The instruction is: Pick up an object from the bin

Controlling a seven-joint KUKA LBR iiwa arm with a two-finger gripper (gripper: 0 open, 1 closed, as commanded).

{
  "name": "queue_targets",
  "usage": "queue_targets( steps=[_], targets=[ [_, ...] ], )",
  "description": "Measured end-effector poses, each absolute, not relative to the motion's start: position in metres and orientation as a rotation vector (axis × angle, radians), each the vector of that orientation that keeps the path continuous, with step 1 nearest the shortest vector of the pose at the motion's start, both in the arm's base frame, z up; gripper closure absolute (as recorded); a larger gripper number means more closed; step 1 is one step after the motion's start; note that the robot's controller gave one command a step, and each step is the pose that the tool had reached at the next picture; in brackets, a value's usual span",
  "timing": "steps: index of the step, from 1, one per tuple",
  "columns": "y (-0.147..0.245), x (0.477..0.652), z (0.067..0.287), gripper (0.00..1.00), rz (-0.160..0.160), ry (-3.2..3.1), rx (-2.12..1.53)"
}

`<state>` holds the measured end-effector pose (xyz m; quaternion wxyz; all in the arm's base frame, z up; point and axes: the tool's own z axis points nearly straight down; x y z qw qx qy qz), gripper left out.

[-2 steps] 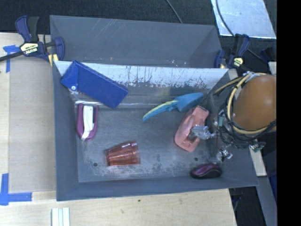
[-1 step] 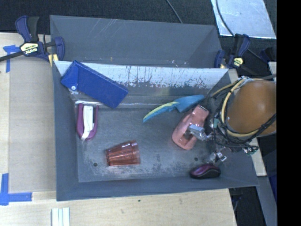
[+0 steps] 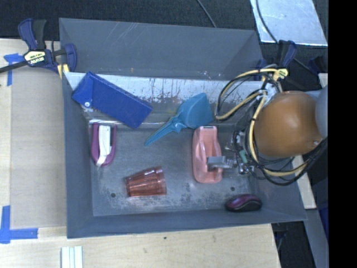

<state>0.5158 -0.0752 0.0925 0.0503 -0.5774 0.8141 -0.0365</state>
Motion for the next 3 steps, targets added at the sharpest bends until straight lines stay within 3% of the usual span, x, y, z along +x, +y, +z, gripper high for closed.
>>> queue_targets(
  steps=[1, 3],
  targets=[
    [-0.075, 0.515, 0.092, 1.0, -0.108, 2.481, -1.756],
    [-0.092, 0.511, 0.097, 1.0, -0.067, 2.488, -1.781]
  ],
)
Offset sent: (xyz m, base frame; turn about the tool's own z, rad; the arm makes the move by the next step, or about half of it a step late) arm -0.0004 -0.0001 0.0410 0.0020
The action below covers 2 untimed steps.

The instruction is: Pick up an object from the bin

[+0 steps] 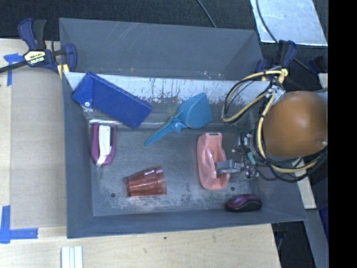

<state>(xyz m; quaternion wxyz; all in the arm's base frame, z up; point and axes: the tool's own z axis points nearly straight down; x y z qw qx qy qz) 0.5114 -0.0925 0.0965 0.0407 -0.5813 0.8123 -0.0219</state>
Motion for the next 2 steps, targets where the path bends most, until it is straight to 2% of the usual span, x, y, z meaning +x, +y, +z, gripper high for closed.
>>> queue_targets(
  steps=[1, 2],
  targets=[
    [-0.088, 0.507, 0.113, 1.0, -0.068, 2.489, -1.794],
    [-0.089, 0.506, 0.146, 1.0, -0.066, 2.494, -1.789]
  ],
)
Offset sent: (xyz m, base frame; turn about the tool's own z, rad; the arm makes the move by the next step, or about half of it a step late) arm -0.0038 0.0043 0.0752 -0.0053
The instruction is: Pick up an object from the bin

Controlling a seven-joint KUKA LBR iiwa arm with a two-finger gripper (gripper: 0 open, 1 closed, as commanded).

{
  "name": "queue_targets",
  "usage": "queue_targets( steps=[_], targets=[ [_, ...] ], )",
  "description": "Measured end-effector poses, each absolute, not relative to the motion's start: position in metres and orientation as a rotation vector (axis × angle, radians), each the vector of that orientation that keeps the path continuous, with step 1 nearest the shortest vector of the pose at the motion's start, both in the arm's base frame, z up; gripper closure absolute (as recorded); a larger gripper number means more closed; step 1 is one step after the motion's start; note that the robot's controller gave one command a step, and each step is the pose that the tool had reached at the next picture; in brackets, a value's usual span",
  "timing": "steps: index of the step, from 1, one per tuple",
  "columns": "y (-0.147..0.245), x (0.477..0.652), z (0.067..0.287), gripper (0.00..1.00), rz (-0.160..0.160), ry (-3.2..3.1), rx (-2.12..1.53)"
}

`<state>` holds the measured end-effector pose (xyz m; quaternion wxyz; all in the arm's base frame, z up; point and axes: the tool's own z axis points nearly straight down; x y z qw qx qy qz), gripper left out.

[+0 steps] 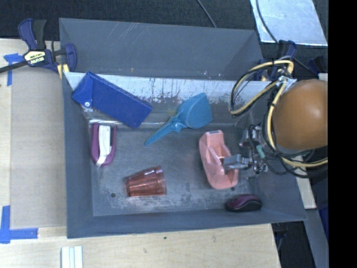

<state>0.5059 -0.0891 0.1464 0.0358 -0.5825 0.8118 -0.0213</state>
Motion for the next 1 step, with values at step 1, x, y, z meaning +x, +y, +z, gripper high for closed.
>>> queue_targets(
  steps=[1],
  targets=[
    [-0.0894, 0.5067, 0.176, 1.0, -0.068, 2.493, -1.788]
  ],
)
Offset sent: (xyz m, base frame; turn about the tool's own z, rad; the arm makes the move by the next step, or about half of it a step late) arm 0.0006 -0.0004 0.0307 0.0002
